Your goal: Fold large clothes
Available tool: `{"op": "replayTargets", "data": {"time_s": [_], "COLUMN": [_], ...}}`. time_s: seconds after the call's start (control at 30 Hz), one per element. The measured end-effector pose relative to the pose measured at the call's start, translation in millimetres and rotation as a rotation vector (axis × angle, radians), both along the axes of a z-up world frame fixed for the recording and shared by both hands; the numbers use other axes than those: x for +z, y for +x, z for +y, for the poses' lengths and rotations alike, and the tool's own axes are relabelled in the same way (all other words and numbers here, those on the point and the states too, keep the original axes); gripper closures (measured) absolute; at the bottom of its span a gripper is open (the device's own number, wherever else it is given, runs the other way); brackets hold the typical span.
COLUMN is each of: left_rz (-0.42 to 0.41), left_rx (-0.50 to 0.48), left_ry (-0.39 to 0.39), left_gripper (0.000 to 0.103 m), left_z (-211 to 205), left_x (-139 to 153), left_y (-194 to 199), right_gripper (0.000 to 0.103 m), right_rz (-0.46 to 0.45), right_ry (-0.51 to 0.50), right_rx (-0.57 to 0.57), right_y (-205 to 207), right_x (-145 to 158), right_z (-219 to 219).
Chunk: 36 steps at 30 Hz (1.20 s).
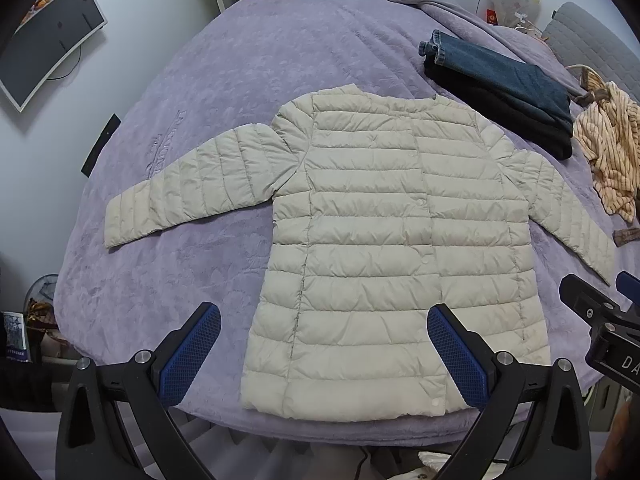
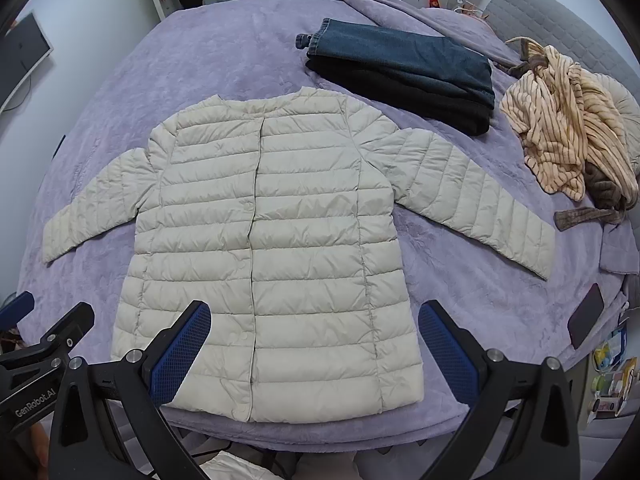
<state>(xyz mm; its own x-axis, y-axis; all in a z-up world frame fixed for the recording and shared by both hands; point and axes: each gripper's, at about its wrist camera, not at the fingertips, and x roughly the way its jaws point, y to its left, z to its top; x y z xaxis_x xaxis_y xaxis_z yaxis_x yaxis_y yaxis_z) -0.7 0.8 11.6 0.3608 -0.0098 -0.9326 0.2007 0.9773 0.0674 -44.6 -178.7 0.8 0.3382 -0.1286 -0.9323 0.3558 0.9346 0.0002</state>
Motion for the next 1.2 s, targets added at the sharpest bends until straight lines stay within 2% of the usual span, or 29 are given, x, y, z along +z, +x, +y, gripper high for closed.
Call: {"op": "replayTargets", "data": {"time_s": [0.07, 0.67, 0.7, 1.2], "left_rz": [-0.003, 0.001, -0.004, -0.003], "left_rx": [-0.002, 0.000, 0.002, 0.002], "left_ry": [-0.003, -0.001, -0.002, -0.002], "left_gripper": [0.000, 0.000, 0.000, 0.000], "left_z": [4, 3, 4, 6], "left_x": [-8, -22, -11, -14], "left_y": [-2, -2, -3, -5], "right_gripper": [0.000, 0.000, 0.000, 0.000], "right_rz": [0.001, 0.007, 0.008, 0.011], "right_ry": [0.000, 0.000, 0.000, 0.002], "right_rx": [0.000, -0.003, -0.003, -0.003], "right_y": [0, 0, 0, 0], "right_x": [0, -1, -1, -3], "right_z": [0, 0, 0, 1]}}
